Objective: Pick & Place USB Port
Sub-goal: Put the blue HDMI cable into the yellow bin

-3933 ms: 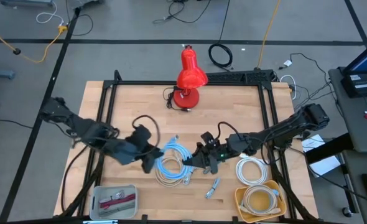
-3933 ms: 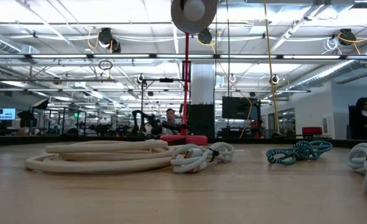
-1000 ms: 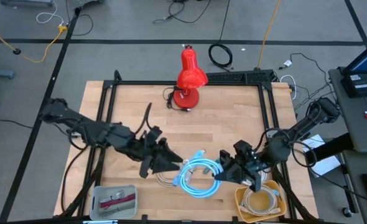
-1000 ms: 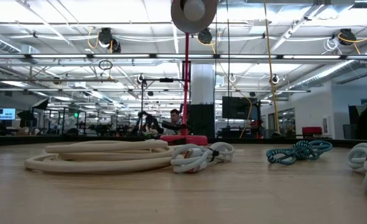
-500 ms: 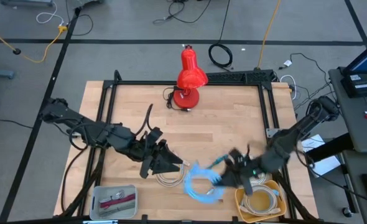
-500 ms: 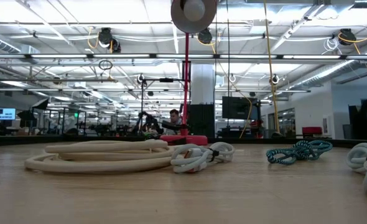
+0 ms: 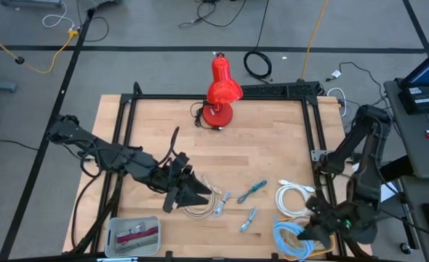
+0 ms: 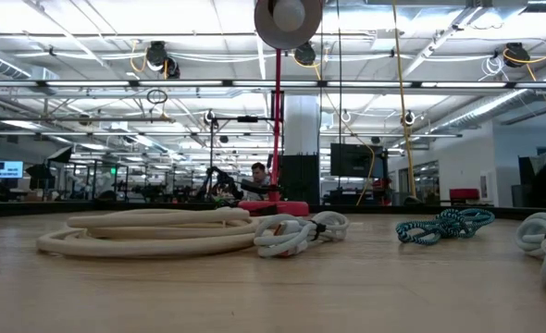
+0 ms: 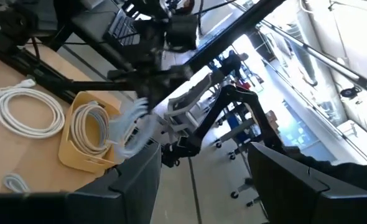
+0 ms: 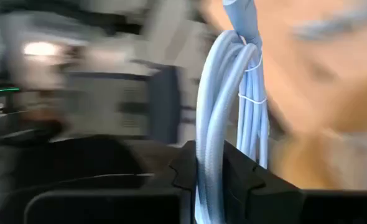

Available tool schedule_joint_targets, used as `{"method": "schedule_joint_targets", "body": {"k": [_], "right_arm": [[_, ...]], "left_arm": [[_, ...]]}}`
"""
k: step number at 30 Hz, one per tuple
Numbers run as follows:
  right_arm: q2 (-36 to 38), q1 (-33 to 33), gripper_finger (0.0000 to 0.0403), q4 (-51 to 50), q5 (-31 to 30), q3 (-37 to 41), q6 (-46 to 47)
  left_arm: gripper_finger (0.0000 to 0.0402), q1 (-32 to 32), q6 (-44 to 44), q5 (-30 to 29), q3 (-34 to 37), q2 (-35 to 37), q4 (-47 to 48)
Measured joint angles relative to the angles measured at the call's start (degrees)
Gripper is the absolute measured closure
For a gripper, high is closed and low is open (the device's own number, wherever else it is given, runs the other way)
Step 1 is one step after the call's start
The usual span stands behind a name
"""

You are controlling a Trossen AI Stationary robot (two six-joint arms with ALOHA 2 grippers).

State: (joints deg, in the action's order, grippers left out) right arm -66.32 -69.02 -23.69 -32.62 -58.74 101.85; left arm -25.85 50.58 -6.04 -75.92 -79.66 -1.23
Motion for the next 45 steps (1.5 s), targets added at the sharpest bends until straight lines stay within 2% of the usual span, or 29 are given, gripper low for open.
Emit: {"method": "schedule_joint_targets", "body": {"k": [4, 8, 17, 23, 26, 34, 39, 45], "right_arm": [[-0.81, -2.74, 0.0375, -11.24, 2.90, 0.15, 11.53], [-1.15, -4.46, 0.0375, -14.92, 4.17, 0.13, 15.62], [-1.19, -6.06, 0.0375, -8.88, 4.67, 0.13, 14.92], [-1.94, -6.12, 0.0375, -8.59, 9.02, 0.39, 15.50], [-1.93, -6.12, 0.0375, -5.82, 10.01, 2.74, 16.95], [-1.82, -6.10, 0.0375, 10.75, 9.91, 13.74, 18.30], [-1.01, -6.04, 0.0375, 4.33, 10.30, 15.48, 22.82], [1.13, -2.90, 0.0378, -3.72, 21.96, 15.49, 23.41]], "left_arm": [[0.0156, 0.42, -0.04, -0.25, 0.00, 0.01, 0.34], [0.0156, 0.37, 0.54, -0.51, 0.00, 0.02, 0.45], [0.0156, 0.05, 1.23, -2.95, 0.00, 0.02, 1.94], [0.0156, 0.08, 1.17, -3.04, 0.00, 0.02, 1.96], [0.0156, 0.09, 1.16, -3.64, 0.00, 0.02, 2.28], [0.0156, 0.18, 1.26, -5.06, 0.00, 0.02, 2.75], [0.0156, 0.20, 1.80, -6.07, 0.00, 0.02, 2.72], [0.0156, 0.24, 2.48, -6.12, 0.00, 0.04, 2.70]]}}
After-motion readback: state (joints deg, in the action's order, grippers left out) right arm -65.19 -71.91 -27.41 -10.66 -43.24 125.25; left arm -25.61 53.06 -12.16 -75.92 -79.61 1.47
